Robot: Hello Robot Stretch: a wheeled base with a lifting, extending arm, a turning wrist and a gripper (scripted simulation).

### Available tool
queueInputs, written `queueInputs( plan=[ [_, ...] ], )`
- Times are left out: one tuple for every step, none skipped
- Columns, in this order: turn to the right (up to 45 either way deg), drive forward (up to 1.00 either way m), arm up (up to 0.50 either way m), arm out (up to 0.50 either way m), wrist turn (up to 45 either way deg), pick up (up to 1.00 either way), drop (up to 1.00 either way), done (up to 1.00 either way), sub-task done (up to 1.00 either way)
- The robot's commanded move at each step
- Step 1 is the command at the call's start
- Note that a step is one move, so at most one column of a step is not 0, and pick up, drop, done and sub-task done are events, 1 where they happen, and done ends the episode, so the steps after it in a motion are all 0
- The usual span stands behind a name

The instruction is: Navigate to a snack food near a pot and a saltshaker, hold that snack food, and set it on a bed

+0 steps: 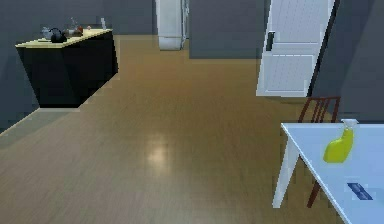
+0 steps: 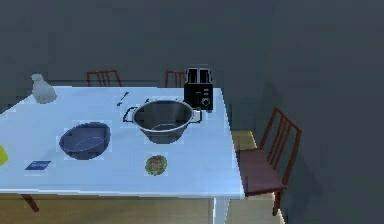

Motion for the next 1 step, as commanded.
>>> queueInputs(
  plan=[
    [0.0,0.00,0.50,0.00,0.0,0.00,0.00,0.00,0.00]
  ],
)
